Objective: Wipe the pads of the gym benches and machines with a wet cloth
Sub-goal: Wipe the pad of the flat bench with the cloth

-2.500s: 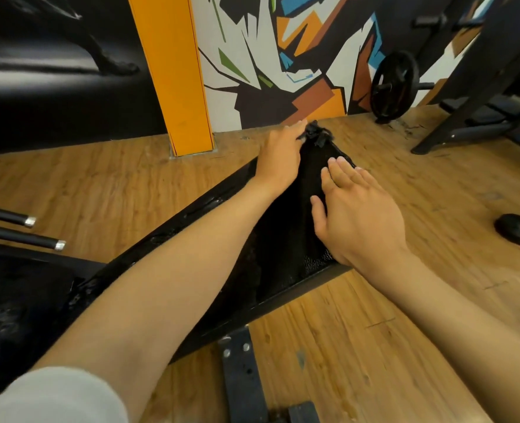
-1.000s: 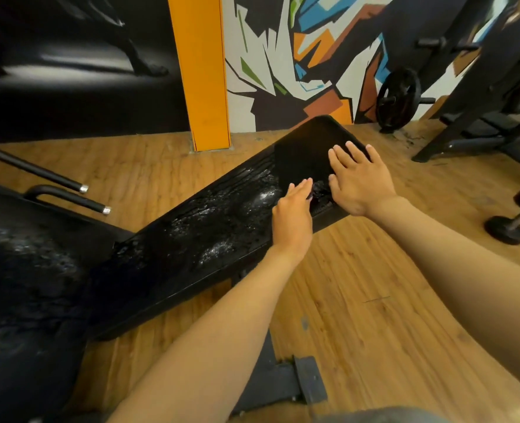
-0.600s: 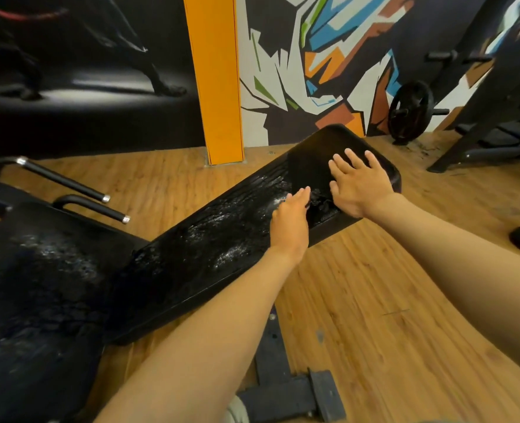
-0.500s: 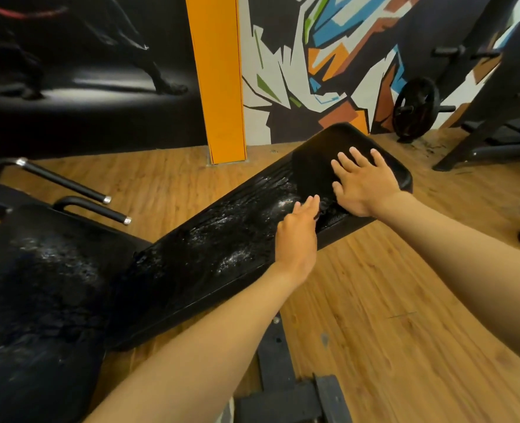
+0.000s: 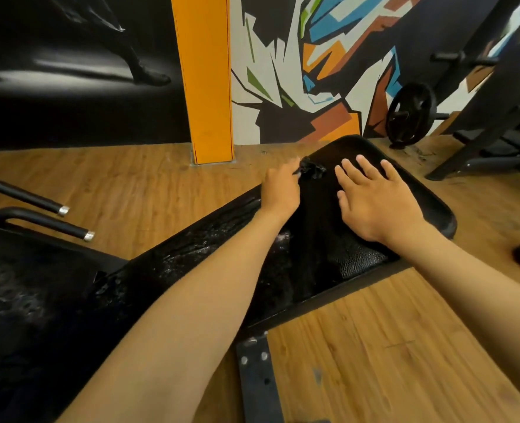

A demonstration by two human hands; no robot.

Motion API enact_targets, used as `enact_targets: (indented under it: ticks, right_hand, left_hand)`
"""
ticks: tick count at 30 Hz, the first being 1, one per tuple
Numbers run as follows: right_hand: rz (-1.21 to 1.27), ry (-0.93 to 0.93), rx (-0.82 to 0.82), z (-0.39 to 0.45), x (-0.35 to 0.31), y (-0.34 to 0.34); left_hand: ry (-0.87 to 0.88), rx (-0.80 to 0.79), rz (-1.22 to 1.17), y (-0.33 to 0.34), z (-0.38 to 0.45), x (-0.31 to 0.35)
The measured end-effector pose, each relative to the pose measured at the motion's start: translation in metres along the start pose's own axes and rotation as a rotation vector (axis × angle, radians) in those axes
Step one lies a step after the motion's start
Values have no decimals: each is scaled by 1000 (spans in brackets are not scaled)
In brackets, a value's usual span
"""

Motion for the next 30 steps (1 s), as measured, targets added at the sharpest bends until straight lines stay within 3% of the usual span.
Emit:
enact_targets:
  ticks: [6, 12, 18, 21, 25, 28, 30]
  right_hand:
    - [-12, 27, -13, -1, -5, -2]
    - [-13, 29, -29, -1, -5, -4]
    - [-15, 30, -44, -1, -6, -7]
    - [-16, 28, -45, 0, -5, -7]
    - [-19, 24, -45, 1, -6, -4]
    - [-22, 12, -47, 2, -7, -6]
    - [-2, 8, -64, 1, -8, -7]
  left_hand:
    - [153, 17, -3, -7, -40, 1]
    - [13, -44, -17, -5, 19, 8]
    - [232, -47, 0, -20, -69, 11]
    - [250, -86, 20, -15, -42, 12]
    - [134, -98, 33, -6, 5, 19]
    - [178, -14, 70, -9, -26, 24]
    - [281, -42, 40, -12, -63, 27]
Point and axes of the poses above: each hand's wrist, its own z-axis towards the middle knuckle, its own y-axis out of the palm, x = y × z, the point moved 5 cm from there along z, towards the middle knuckle, and after that the axes turned 5 degrees about x, right-handed, at the moved point
